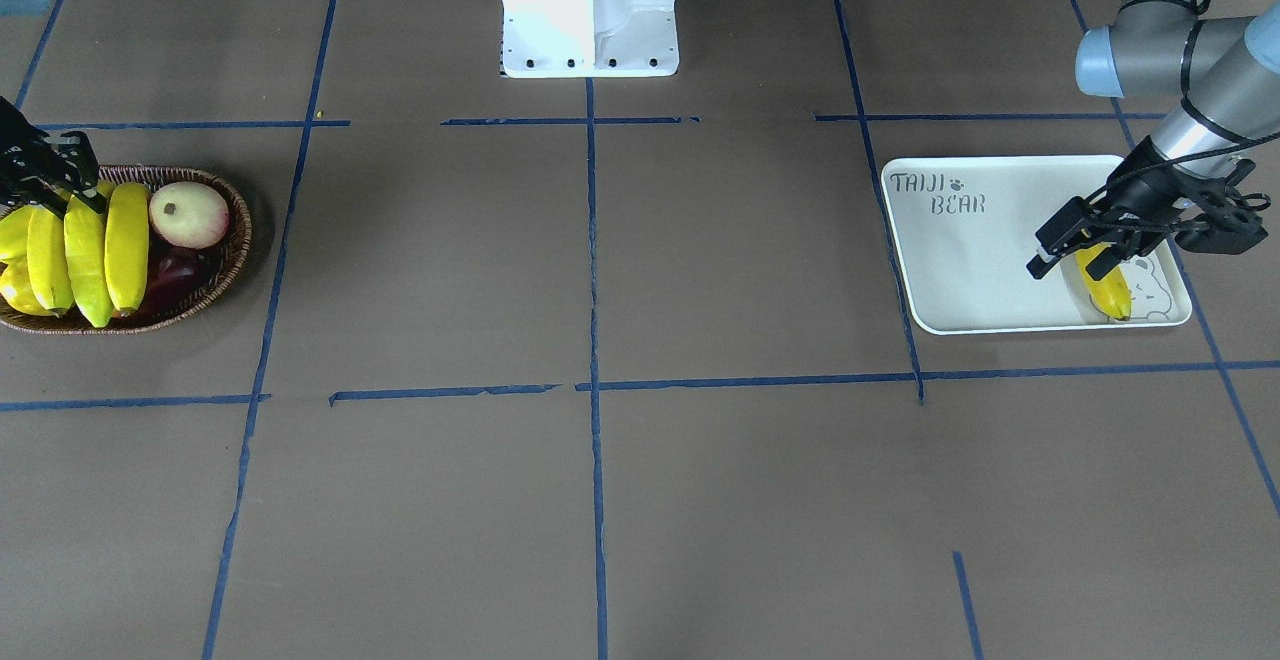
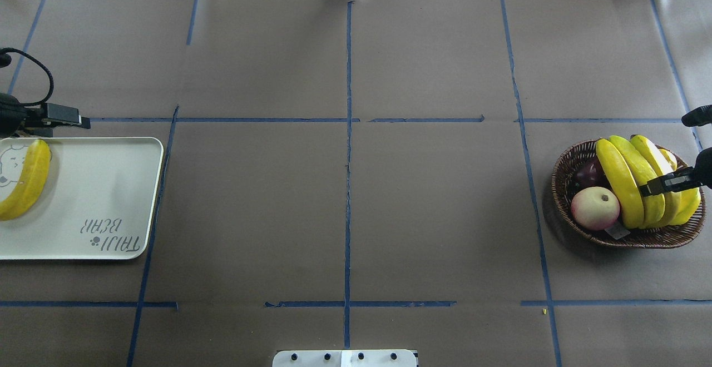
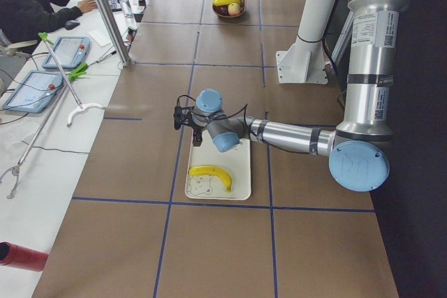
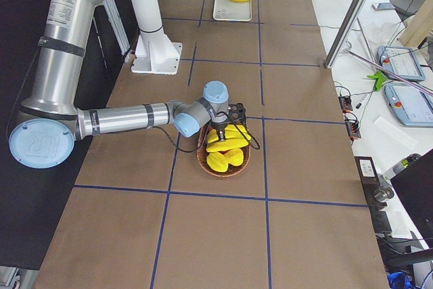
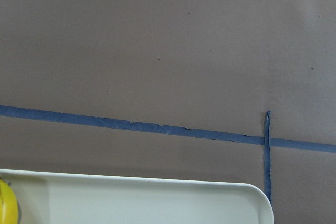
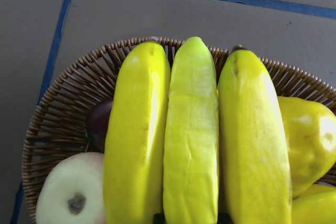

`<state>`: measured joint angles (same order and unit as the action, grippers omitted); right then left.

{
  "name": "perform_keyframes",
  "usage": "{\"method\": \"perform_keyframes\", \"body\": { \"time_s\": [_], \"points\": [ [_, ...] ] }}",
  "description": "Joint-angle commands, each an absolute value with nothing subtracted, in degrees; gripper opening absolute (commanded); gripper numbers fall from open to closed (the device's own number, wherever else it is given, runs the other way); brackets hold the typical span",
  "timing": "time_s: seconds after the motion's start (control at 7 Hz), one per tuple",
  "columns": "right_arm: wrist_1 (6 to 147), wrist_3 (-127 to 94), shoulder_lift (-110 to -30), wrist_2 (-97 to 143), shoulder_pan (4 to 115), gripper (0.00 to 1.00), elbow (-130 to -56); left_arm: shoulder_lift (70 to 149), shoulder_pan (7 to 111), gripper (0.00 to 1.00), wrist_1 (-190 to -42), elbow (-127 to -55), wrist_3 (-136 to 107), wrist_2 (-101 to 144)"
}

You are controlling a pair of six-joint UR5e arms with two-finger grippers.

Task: Transfer all bananas from basket to plate

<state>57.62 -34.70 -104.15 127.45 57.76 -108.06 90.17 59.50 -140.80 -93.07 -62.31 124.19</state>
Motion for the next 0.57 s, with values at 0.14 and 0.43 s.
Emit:
{"method": "perform_keyframes", "body": {
  "time_s": [0.14, 0.43],
  "points": [
    [57.1, -34.6, -104.1, 127.4, 58.4, 0.01, -109.8, 90.2, 59.5, 1.00, -140.8, -93.0, -62.3, 124.2],
    [57.2, -34.5, -106.1, 128.0, 60.6, 0.00, -114.9, 90.2, 59.5, 1.00, -140.8, -93.2, -62.3, 124.2]
  ]
}}
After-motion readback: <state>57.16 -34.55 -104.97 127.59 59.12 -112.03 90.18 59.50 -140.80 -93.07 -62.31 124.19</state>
